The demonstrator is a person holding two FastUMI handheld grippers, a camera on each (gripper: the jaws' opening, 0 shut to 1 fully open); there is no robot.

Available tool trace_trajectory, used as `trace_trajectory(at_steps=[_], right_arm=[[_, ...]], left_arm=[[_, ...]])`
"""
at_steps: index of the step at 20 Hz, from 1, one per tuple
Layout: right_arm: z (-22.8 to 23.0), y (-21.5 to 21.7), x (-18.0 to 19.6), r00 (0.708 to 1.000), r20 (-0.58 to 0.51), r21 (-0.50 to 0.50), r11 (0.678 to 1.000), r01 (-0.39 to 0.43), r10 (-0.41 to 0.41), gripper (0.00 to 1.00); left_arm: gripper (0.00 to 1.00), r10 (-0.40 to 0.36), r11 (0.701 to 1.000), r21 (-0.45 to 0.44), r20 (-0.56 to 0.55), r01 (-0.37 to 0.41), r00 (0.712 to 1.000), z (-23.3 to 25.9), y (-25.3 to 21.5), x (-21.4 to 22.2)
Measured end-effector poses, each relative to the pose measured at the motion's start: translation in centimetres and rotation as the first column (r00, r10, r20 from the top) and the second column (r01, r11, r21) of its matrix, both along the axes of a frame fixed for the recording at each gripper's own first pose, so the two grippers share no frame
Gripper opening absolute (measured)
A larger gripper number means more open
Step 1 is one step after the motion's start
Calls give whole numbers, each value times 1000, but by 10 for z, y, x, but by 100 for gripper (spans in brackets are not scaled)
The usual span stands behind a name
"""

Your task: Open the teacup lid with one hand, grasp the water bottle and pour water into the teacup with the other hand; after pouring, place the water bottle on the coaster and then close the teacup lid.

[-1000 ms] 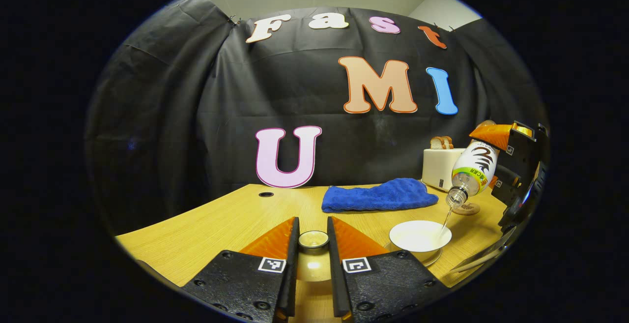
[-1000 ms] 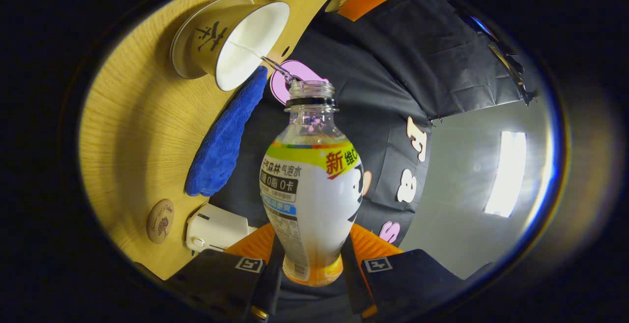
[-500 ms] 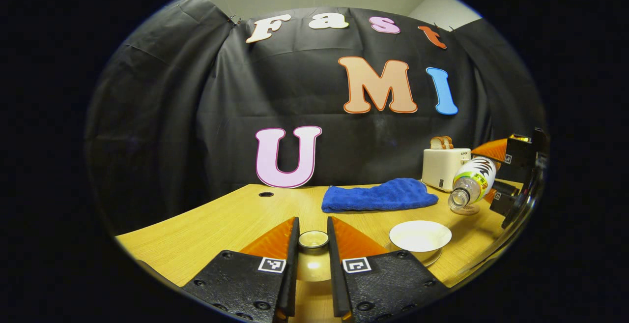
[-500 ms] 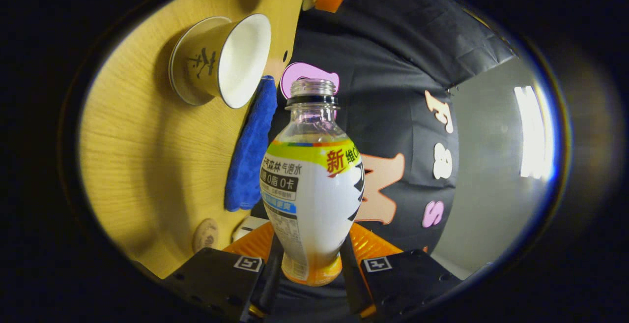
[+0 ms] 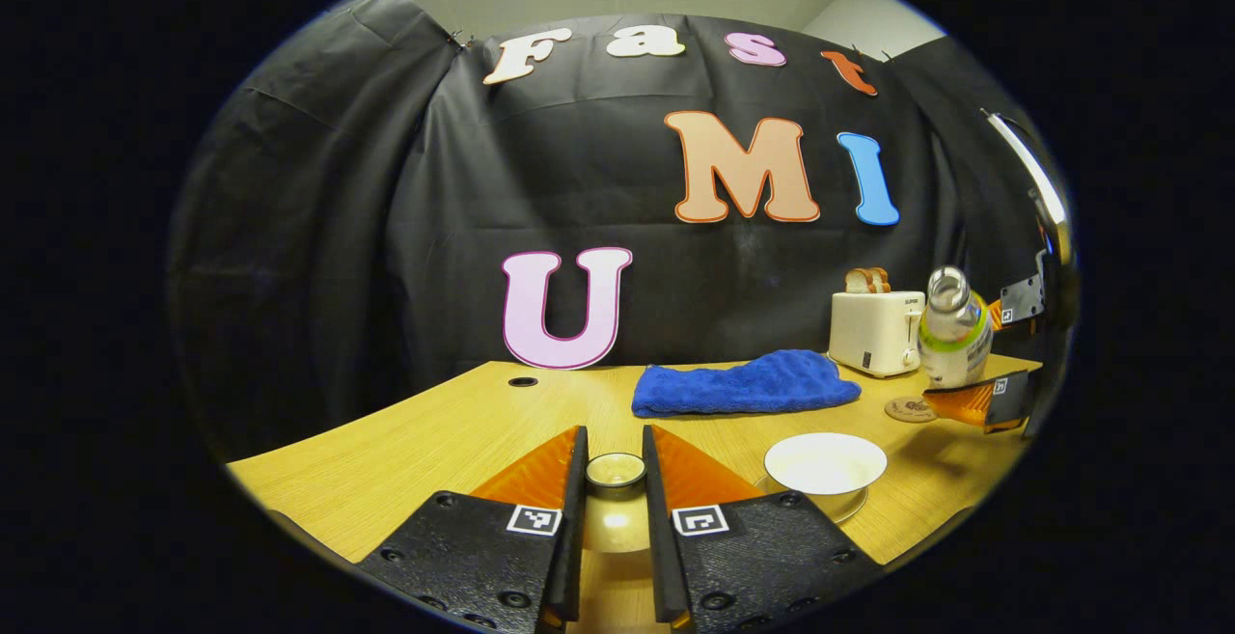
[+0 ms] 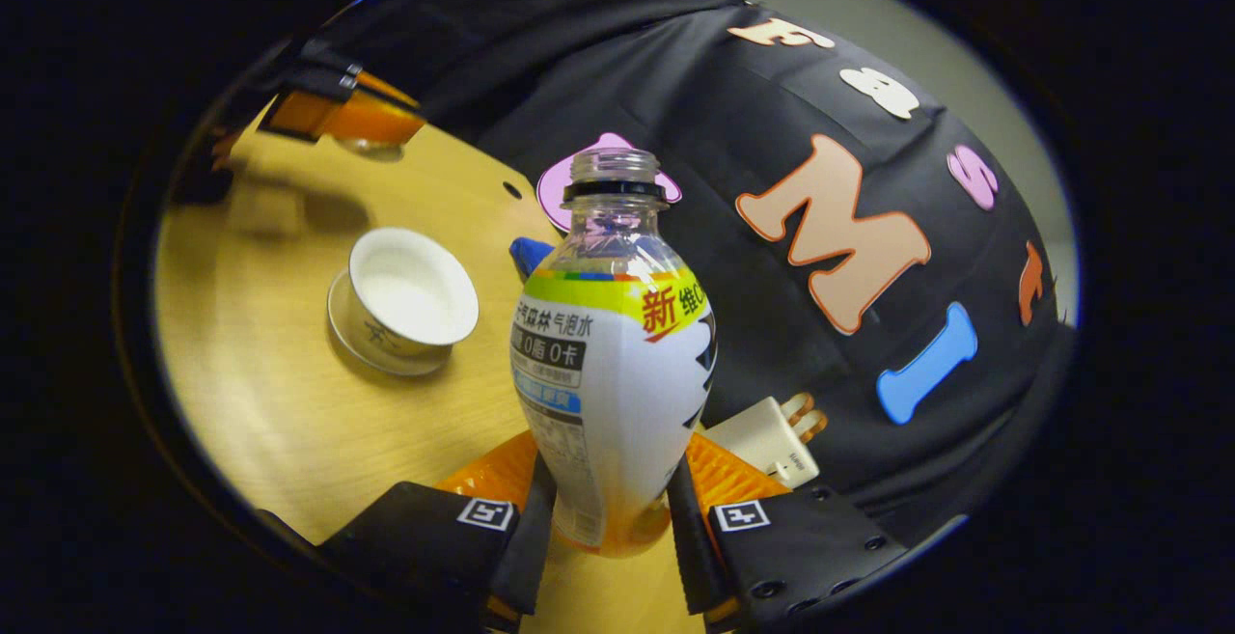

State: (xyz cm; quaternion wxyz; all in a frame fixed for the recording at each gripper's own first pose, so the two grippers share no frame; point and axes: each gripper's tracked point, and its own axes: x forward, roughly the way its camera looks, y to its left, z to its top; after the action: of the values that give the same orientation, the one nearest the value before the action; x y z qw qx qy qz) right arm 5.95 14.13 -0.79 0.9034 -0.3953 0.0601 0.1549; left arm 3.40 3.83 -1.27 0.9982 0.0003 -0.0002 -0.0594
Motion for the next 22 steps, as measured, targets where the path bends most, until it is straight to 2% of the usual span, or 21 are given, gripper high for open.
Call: trace_trajectory(at_steps=[1, 2, 5, 8, 10, 11, 13, 16, 18, 20, 22], right_arm=[[6, -1, 0, 1000, -14, 81, 997, 5, -4, 63], [11, -2, 0, 999, -35, 160, 987, 8, -3, 58], [26, -19, 9, 995, -100, 363, 930, 55, -19, 60], [33, -36, 21, 983, -184, 559, 821, 118, -16, 61], [37, -53, 30, 977, -213, 651, 742, 158, -21, 63], [39, -67, 38, 976, -214, 680, 712, 177, -38, 61], [36, -92, 52, 976, -206, 709, 676, 201, -74, 60], [27, -108, 62, 974, -211, 738, 641, 213, -81, 60], [20, -113, 68, 973, -216, 743, 632, 219, -84, 60], [11, -113, 72, 972, -219, 738, 637, 224, -88, 60], [1, -113, 80, 972, -218, 721, 655, 224, -92, 60]], left_arm=[[27, 0, 1000, 0, 0, 0, 1000, 0, 0, 0], [27, 1, 1000, 0, 1, -1, 1000, 0, 0, 0], [27, 1, 1000, 0, 0, -1, 1000, 0, 0, 0], [27, 1, 1000, 0, 0, -1, 1000, 0, 0, 0], [27, 1, 1000, 0, 0, -1, 1000, 0, 0, 0], [27, 2, 1000, 0, 1, -2, 1000, 0, 0, 0], [27, 2, 1000, 0, 1, -2, 1000, 0, 0, 0], [27, 4, 1000, 0, 1, -4, 1000, 0, 0, -1], [27, 5, 1000, 0, 1, -5, 1000, 0, 1, 0], [27, 6, 1000, 1, 1, -6, 1000, 0, 0, 0], [27, 6, 1000, 0, 1, -6, 1000, 0, 0, -1]])
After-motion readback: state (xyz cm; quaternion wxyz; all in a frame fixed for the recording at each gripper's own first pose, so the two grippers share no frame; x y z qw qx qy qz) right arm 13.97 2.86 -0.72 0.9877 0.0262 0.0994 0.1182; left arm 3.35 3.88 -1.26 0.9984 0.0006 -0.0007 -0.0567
